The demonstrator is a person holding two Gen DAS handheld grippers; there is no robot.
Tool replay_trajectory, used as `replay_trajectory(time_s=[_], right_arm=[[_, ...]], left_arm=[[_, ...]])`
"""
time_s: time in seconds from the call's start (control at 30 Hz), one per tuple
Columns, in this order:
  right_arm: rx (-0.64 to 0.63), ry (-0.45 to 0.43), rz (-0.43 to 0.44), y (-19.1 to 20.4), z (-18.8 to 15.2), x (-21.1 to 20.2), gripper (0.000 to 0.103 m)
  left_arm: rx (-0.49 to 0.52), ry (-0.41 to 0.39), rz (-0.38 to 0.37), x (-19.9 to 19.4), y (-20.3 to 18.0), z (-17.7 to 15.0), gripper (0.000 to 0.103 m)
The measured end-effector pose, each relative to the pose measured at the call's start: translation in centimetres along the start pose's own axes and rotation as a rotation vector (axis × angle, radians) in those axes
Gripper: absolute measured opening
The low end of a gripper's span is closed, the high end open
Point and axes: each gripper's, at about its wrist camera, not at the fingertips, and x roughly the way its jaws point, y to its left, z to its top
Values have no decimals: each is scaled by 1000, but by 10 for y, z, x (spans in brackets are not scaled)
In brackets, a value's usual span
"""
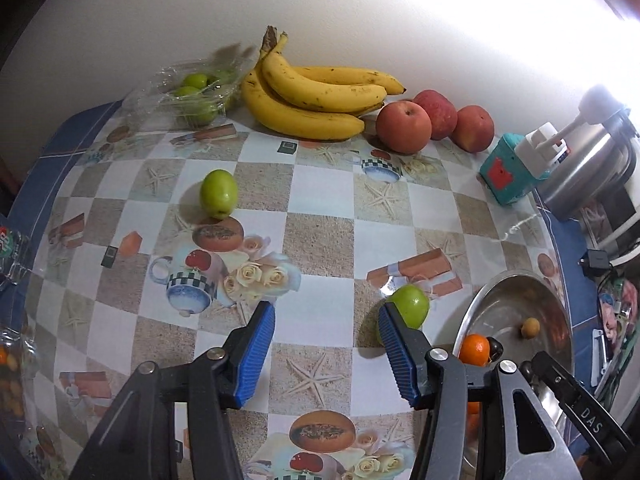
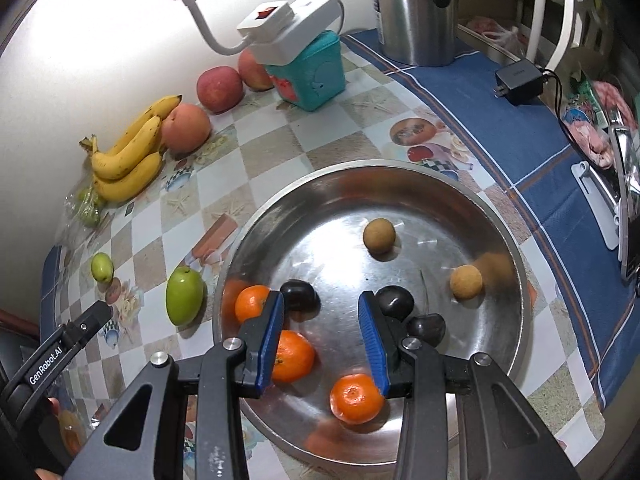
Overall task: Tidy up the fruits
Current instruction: 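Withdraw both tools from the tray toward the green mangoes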
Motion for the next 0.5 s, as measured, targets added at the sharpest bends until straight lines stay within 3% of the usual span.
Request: replay_trajectory(time_s=[0.03,0.1,0.2,0.37,0.5], right_arm=[[-3,0,-1,1,0,0,40],[-9,5,-7,2,0,2,41],[-18,17,-19,3,-1,6,72],[-37,27,-34,5,-2,10,80],[-47,39,-47,6,-4,14,82]], left_arm=[[3,4,2,1,-1,-1,64],[7,15,15,4,-2,-1,79],[3,34,44,9,-1,-3,96],[-10,65,87,17,5,-6,103],[-9,73,110,20,7,-6,103]])
